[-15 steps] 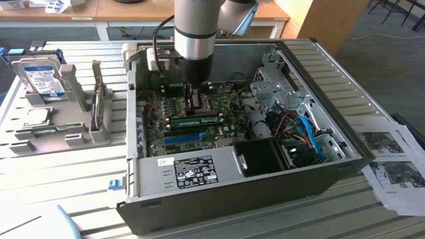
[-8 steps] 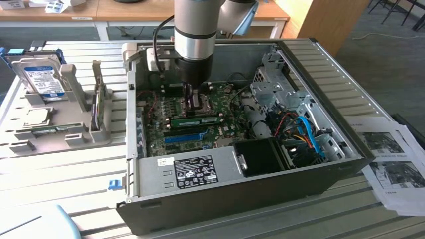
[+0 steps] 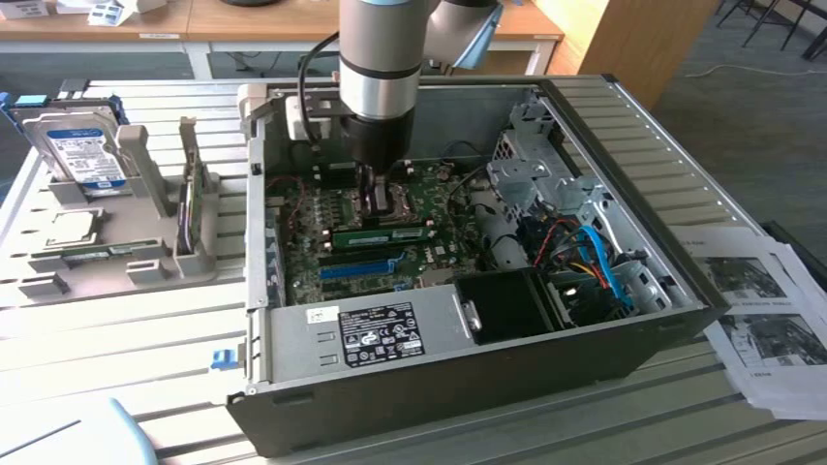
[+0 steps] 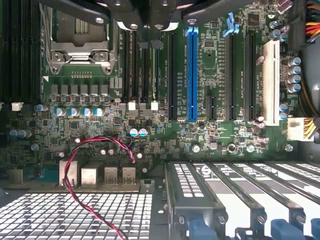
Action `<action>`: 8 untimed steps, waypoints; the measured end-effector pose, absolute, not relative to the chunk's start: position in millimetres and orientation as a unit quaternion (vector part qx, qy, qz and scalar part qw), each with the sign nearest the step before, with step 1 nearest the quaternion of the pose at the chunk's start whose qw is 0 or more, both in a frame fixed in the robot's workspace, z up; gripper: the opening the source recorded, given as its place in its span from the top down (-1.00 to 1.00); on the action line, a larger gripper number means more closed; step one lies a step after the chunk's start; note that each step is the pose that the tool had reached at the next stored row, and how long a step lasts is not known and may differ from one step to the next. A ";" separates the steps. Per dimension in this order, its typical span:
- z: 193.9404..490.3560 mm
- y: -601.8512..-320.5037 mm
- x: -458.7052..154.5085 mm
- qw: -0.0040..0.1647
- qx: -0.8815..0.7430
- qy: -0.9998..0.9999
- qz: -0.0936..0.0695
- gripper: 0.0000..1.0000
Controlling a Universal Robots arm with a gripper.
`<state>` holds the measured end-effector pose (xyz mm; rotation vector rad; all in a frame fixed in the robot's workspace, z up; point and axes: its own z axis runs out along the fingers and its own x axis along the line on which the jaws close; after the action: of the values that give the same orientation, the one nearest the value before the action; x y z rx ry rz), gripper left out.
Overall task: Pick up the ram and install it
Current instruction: 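Press down the ram until it locks into place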
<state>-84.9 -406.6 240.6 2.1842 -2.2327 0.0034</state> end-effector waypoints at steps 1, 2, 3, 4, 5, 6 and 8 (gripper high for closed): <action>240.3 -406.7 -84.9 0.009 0.699 -0.715 0.001 0.81; 240.2 -406.7 -84.9 0.009 0.699 -0.715 0.001 0.81; 240.2 -406.7 -84.9 0.009 0.699 -0.715 0.001 0.81; 240.2 -406.7 -84.9 0.009 0.699 -0.715 0.001 0.81; 240.1 -406.7 -84.9 0.009 0.699 -0.715 0.001 0.81; 240.1 -406.7 -84.9 0.009 0.699 -0.715 0.001 0.81; 239.5 -406.6 -84.8 0.009 0.699 -0.715 0.001 0.81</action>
<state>-84.8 -406.6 239.5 2.1846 -2.2330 0.0032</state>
